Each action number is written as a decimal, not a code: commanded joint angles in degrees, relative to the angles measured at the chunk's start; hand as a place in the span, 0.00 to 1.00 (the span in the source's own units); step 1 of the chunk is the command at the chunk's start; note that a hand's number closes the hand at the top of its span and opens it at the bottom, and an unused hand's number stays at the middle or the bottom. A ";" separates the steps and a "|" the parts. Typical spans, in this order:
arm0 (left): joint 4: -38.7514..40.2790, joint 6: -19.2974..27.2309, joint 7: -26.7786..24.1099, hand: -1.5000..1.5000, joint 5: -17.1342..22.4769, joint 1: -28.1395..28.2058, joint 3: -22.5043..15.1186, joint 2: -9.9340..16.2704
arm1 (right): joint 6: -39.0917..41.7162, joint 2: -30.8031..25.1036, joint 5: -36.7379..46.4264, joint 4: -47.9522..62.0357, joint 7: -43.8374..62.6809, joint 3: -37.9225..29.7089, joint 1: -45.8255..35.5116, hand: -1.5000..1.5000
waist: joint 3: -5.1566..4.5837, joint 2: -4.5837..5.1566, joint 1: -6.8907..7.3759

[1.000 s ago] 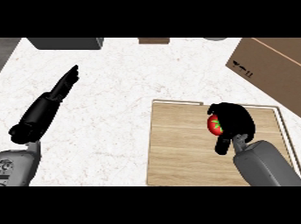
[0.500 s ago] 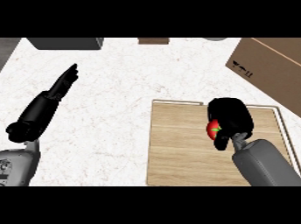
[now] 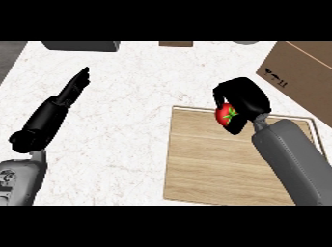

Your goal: Pick the tomato from the tray and place it in the cardboard box

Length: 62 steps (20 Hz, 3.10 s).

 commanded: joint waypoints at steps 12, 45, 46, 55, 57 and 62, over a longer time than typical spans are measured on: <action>1.28 0.49 -0.78 0.50 -1.02 0.61 2.12 0.51 | -3.53 -1.98 -4.66 -5.43 4.68 -17.10 -12.31 1.00 | -0.10 -0.95 -3.19; -1.15 -1.04 0.00 0.50 -1.87 1.35 -0.59 -2.48 | 11.38 -30.64 3.60 55.27 -17.20 -27.66 -26.02 0.00 | 0.12 0.83 1.76; -2.79 -1.06 1.69 0.50 -1.29 -2.19 -0.37 -2.58 | 12.44 -30.27 3.39 55.53 -20.01 -27.58 -26.05 0.00 | 0.22 1.07 2.14; -0.16 0.03 1.30 0.50 -2.85 -2.11 -0.56 -3.09 | 9.12 -28.31 -10.55 56.06 -32.16 -41.59 -28.82 0.00 | 0.40 0.86 0.75; -1.09 -1.41 0.23 0.50 -1.33 -0.47 1.09 -1.30 | 11.87 -28.48 -18.68 59.09 -30.95 -49.81 -29.86 0.00 | 0.45 0.25 0.75; -1.31 0.09 0.81 0.50 -2.42 -0.68 -0.26 -3.22 | 13.89 -33.11 -28.55 63.95 -25.55 -60.20 -29.24 0.00 | 0.39 0.93 0.55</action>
